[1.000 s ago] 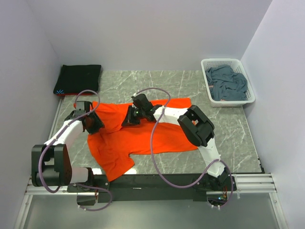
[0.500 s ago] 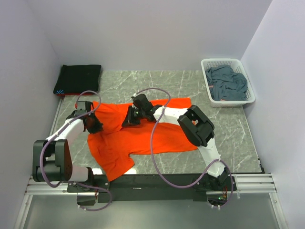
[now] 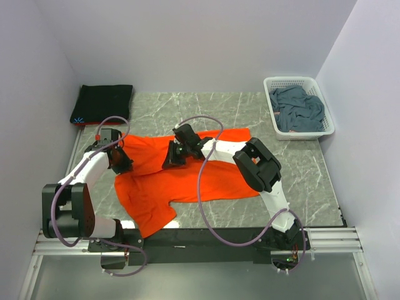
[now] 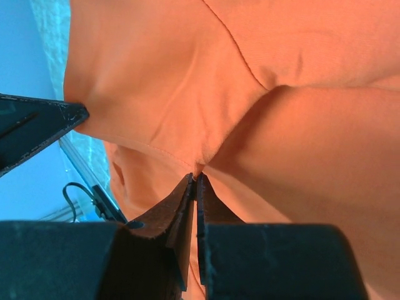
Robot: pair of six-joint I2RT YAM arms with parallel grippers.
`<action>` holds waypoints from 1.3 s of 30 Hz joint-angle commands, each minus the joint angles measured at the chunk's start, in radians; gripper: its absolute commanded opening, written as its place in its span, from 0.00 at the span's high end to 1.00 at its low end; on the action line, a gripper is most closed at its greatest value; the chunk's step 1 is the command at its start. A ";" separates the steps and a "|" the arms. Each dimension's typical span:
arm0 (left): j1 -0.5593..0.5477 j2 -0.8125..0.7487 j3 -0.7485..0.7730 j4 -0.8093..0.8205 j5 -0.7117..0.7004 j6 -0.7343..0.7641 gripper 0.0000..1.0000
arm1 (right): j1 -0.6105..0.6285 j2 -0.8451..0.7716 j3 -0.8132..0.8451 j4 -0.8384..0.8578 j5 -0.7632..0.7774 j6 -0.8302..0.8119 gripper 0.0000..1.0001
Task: Fold and stack the t-shirts
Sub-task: Fold the tshirt
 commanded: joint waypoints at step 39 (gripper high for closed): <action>0.088 0.643 0.574 0.078 -0.252 -0.023 0.75 | -0.601 -0.124 -0.037 -0.318 0.329 -0.230 0.68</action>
